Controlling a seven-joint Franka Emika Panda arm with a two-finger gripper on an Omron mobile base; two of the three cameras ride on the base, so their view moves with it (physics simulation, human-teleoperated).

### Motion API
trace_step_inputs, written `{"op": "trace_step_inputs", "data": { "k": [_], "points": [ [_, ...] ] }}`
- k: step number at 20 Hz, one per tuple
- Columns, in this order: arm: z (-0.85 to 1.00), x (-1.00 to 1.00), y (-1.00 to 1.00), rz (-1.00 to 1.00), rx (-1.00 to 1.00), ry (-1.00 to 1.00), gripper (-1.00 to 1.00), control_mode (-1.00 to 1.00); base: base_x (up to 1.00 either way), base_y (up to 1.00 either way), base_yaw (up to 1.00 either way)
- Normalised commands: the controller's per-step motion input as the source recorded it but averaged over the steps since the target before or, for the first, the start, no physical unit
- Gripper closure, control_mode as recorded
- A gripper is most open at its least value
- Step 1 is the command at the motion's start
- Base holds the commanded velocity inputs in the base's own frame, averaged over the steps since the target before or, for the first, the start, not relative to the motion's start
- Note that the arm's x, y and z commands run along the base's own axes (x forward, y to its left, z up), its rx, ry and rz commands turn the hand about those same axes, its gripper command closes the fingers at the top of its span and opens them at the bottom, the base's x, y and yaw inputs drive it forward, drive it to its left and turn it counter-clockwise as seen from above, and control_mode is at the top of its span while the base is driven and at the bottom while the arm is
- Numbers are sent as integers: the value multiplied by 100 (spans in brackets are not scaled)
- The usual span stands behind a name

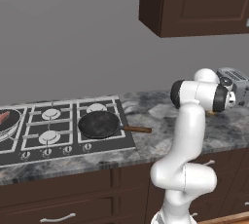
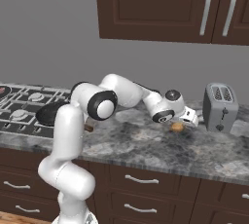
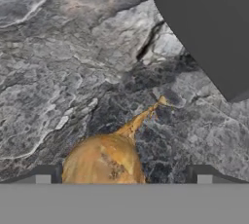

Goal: Place both pans onto different burners. Then place the onion and the steak on different pans.

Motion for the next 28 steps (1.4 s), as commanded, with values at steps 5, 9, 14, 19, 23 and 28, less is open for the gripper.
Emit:
{"op": "trace_step_inputs", "data": {
  "k": [5, 9, 14, 19, 23, 28],
  "points": [
    [-5, -4, 1, -10, 3, 0, -100, -100, 0, 0, 0],
    [-38, 14, 13, -5, 11, 0, -100, -100, 0, 0, 0],
    [-62, 22, 8, -4, 14, 4, -100, -100, 0, 0, 0],
    [-51, 27, 9, -4, 10, 3, 100, -100, 0, 0, 0],
    [0, 6, 42, 0, 3, 0, 100, -100, 0, 0, 0],
    [0, -20, 100, 0, 0, -5, 100, -100, 0, 0, 0]
  ]
}}
